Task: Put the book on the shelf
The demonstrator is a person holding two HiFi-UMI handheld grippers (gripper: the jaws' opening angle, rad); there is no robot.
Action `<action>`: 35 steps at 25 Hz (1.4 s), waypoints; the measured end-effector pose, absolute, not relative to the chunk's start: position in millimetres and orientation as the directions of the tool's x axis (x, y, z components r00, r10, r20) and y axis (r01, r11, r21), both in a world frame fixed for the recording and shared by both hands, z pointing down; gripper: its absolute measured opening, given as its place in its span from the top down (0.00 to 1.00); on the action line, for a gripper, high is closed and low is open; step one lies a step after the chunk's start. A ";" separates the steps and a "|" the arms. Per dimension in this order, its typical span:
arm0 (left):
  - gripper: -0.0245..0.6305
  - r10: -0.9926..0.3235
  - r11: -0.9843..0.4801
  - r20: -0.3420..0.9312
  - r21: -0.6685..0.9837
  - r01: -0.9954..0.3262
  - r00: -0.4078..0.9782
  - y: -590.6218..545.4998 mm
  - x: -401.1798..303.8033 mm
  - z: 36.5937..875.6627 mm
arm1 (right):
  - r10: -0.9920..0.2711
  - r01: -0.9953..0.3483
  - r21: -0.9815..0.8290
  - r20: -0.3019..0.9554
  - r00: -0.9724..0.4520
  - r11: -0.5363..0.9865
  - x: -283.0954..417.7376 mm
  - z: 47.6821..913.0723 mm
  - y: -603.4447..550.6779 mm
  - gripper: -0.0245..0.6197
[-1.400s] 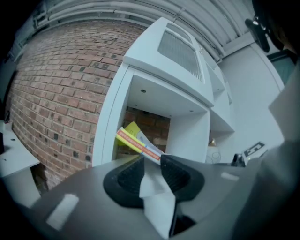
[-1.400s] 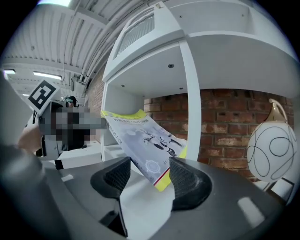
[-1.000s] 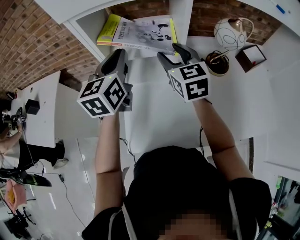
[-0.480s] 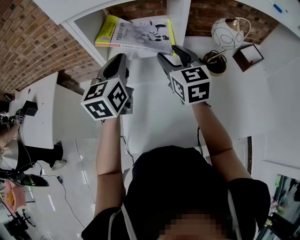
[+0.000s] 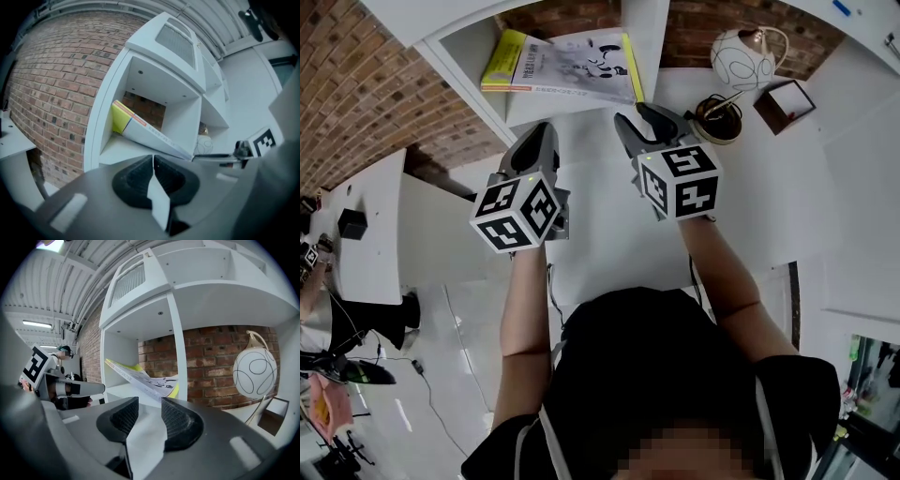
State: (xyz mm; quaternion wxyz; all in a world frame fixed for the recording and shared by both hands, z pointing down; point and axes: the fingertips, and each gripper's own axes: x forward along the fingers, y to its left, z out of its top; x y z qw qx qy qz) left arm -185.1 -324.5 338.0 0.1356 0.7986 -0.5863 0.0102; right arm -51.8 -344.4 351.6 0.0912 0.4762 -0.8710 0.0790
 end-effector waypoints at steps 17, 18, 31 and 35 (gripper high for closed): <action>0.95 -0.910 -0.290 0.227 0.247 -0.925 0.346 -283.8 -177.1 382.7 | -0.812 -0.857 -0.086 0.286 -0.509 0.507 -50.2 388.2 -301.9 0.96; 0.95 -0.909 -0.291 0.228 0.249 -0.924 0.348 -281.2 -176.7 384.0 | -0.811 -0.858 -0.090 0.289 -0.508 0.505 -50.0 390.2 -298.9 0.97; 0.95 -0.908 -0.329 0.208 0.178 -0.927 0.363 -256.9 -165.9 385.3 | -0.802 -0.846 -0.164 0.271 -0.533 0.507 -52.9 400.9 -264.2 0.97; 0.95 -0.904 -0.332 0.217 0.186 -0.925 0.368 -251.2 -166.5 389.9 | -0.803 -0.848 -0.173 0.274 -0.530 0.501 -50.9 402.8 -258.5 0.97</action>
